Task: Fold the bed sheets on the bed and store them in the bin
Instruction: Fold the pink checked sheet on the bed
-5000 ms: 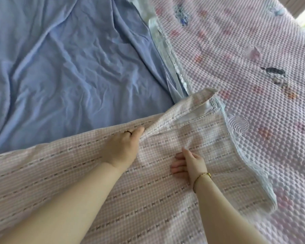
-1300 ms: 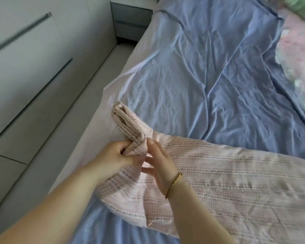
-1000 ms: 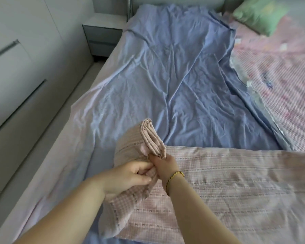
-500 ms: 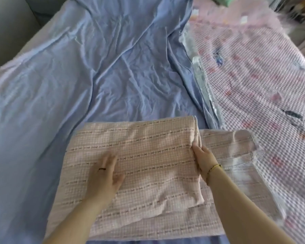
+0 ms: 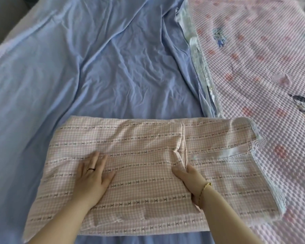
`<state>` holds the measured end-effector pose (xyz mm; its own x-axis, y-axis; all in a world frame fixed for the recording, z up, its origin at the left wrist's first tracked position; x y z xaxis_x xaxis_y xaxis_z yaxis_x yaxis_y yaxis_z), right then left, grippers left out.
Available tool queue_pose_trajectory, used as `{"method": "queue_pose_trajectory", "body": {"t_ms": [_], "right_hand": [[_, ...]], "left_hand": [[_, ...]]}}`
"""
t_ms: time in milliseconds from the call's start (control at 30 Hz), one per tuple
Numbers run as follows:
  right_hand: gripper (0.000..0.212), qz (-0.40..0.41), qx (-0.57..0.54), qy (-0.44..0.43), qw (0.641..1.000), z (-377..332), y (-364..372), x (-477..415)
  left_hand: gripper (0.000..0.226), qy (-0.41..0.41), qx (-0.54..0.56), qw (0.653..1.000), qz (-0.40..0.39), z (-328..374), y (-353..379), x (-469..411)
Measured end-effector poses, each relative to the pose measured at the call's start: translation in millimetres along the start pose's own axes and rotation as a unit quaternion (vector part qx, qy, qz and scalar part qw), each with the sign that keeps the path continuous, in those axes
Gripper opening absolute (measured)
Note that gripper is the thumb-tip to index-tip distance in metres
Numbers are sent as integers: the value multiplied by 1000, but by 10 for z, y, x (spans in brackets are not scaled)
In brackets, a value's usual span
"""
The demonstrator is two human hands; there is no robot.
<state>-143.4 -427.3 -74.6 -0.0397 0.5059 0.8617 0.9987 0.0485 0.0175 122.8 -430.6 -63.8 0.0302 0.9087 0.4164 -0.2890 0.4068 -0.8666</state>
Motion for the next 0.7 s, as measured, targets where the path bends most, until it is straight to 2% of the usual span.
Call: {"method": "queue_pose_trajectory", "body": {"t_ms": [67, 200, 333, 433, 467, 533, 633, 700], "right_hand": [[4, 26, 48, 13, 998, 164, -79, 16], [11, 64, 104, 1, 992, 244, -96, 56], [11, 78, 150, -11, 985, 196, -49, 40], [7, 70, 129, -11, 989, 210, -29, 31], [7, 71, 122, -12, 990, 227, -33, 33], [8, 77, 118, -16, 990, 276, -15, 32], [9, 105, 132, -31, 985, 294, -33, 51], [9, 128, 137, -32, 982, 300, -57, 43]], "left_hand": [[92, 9, -20, 1000, -11, -40, -4, 14], [68, 2, -35, 999, 2, -87, -40, -19], [71, 7, 3, 994, 105, -103, -351, -113], [62, 54, -5, 972, 230, -119, -831, -305], [60, 53, -13, 968, 246, -138, -986, -410], [57, 34, -19, 978, 206, -225, -1182, -710], [47, 8, -61, 998, 22, -313, -1119, -1083], [48, 20, -76, 997, -23, -342, -1093, -1193]]}}
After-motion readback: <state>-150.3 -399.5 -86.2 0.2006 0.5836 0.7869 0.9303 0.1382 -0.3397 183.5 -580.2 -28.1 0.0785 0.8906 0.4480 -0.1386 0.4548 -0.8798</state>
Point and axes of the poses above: each hand's wrist, its own x-axis away from the middle knuckle, its own y-axis out of the palm, z = x × y, the point moved 10 cm from there along -x, towards the middle knuckle, and after that the axes turned 8 degrees about y, right-handed, at the moved point
